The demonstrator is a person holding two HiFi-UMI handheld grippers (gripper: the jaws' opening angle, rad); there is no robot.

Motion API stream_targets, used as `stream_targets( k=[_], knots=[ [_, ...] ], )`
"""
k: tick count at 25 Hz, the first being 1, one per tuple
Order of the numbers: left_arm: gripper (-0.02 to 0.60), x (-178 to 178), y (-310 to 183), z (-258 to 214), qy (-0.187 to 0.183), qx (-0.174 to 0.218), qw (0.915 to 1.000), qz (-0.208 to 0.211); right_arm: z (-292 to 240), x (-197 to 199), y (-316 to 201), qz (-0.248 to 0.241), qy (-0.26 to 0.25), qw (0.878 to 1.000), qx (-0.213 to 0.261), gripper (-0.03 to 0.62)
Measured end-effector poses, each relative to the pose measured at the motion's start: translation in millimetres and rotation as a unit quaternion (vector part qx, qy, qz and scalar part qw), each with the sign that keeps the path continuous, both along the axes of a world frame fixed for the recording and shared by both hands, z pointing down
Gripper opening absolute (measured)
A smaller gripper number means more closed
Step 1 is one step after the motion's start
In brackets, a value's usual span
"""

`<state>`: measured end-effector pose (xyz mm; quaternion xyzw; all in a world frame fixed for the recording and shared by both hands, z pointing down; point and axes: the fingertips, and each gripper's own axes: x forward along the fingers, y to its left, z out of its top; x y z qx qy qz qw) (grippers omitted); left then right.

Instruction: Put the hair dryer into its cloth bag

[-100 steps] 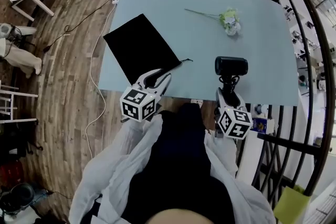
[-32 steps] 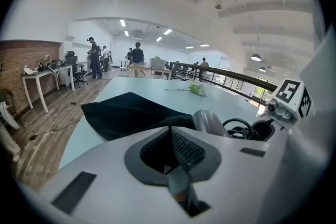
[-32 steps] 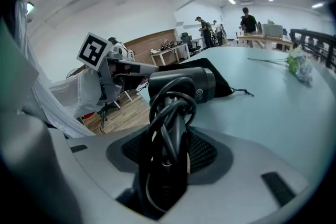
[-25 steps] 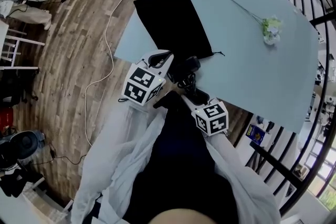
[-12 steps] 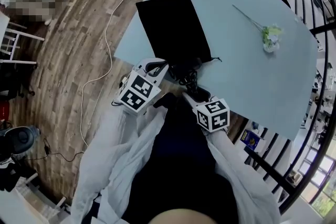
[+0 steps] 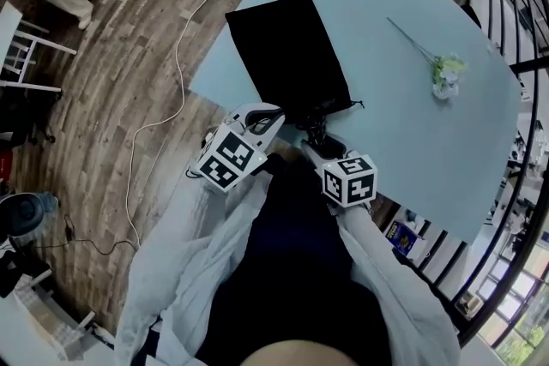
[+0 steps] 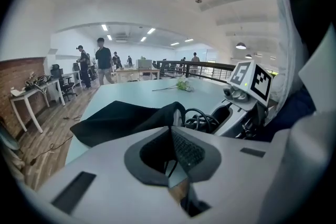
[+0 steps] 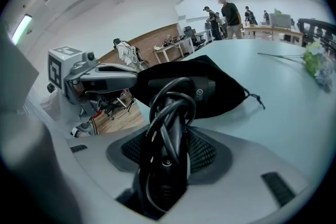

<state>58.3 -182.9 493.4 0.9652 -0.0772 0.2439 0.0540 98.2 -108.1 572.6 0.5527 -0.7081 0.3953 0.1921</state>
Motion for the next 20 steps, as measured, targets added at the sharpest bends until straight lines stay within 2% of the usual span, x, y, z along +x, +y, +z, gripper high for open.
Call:
stream_targets(
  k=[7,16,20],
  knots=[
    [0.028,5,16,-15,0.035,-0.011,0.9991,0.019,-6,0,-24,-0.015,0.002,1.0,0.004,0.215],
    [0.028,-3,34,-2,0.013,-0.016,0.9993,0.03,-6,-5,-57,-0.011,-0.015,1.0,0.008,0.214],
    [0.028,-20,27,8,-0.006,-0.011,0.9999,-0.001,-11,-9,-64,-0.016,-0.027,0.999,0.007,0.215]
  ],
)
